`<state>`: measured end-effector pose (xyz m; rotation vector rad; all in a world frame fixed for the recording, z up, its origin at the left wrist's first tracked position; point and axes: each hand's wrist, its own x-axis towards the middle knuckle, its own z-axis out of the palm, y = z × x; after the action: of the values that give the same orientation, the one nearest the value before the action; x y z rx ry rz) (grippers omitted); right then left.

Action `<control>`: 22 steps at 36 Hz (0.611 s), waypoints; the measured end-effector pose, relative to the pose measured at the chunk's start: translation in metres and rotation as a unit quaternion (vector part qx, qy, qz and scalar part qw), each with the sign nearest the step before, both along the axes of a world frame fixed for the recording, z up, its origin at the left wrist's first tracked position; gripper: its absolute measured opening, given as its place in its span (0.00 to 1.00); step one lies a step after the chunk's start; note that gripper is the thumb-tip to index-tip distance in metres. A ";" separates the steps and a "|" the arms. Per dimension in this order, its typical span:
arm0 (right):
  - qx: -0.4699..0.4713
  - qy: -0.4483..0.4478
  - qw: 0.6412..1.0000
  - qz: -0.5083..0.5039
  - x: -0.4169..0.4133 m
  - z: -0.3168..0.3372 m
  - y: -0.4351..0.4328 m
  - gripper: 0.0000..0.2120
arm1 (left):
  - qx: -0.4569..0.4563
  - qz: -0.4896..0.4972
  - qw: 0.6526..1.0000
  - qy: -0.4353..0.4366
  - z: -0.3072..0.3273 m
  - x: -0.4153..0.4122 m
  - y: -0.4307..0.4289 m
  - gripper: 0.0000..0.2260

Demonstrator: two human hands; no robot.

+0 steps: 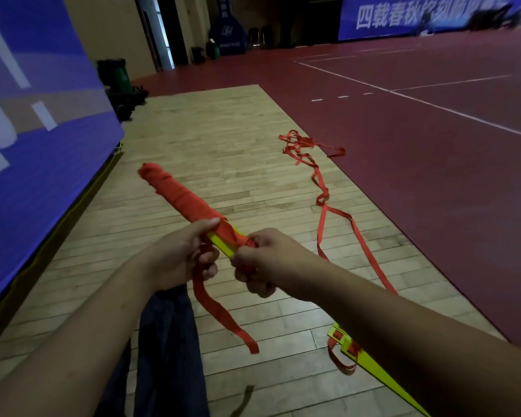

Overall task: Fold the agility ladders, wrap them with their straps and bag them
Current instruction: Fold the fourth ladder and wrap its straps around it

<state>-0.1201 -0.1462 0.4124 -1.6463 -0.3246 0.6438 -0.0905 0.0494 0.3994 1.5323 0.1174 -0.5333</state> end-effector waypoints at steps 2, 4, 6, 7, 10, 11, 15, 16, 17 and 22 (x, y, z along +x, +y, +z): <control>-0.157 -0.137 0.978 -0.022 -0.001 -0.005 0.001 0.05 | 0.006 0.019 0.999 0.031 -0.003 -0.002 -0.007 0.16; -0.296 -0.258 0.920 -0.022 -0.004 -0.008 0.005 0.05 | 0.000 0.038 0.999 0.038 -0.007 -0.002 -0.016 0.17; -0.383 -0.338 0.860 -0.018 -0.010 -0.012 0.011 0.06 | 0.015 0.062 0.998 0.025 -0.011 -0.002 -0.027 0.18; -0.398 -0.362 0.842 -0.021 -0.012 -0.016 0.013 0.09 | 0.021 0.076 0.997 0.016 -0.013 -0.002 -0.029 0.18; -0.358 -0.343 0.868 -0.006 -0.010 -0.021 0.014 0.15 | 0.023 0.095 0.995 0.003 -0.013 -0.001 -0.029 0.12; -0.310 -0.290 0.905 -0.005 -0.007 -0.019 0.011 0.17 | 0.018 0.092 0.996 0.000 -0.012 -0.001 -0.026 0.11; -0.019 0.071 0.997 0.000 0.002 -0.003 -0.005 0.16 | -0.056 0.102 0.993 -0.020 -0.004 0.002 -0.016 0.05; 0.037 0.147 0.988 0.018 0.001 0.000 -0.008 0.15 | -0.074 0.101 0.992 -0.022 -0.002 0.002 -0.016 0.03; 0.079 0.198 0.976 0.035 -0.001 0.002 -0.008 0.14 | -0.085 0.099 0.991 -0.024 -0.001 0.001 -0.015 0.04; 0.156 0.204 0.966 0.023 -0.009 0.006 0.003 0.07 | -0.071 0.079 0.994 -0.025 -0.001 -0.001 -0.014 0.09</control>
<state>-0.1287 -0.1434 0.4188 -1.1745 -0.1540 0.8997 -0.0920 0.0353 0.3987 1.3843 0.1575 -0.3686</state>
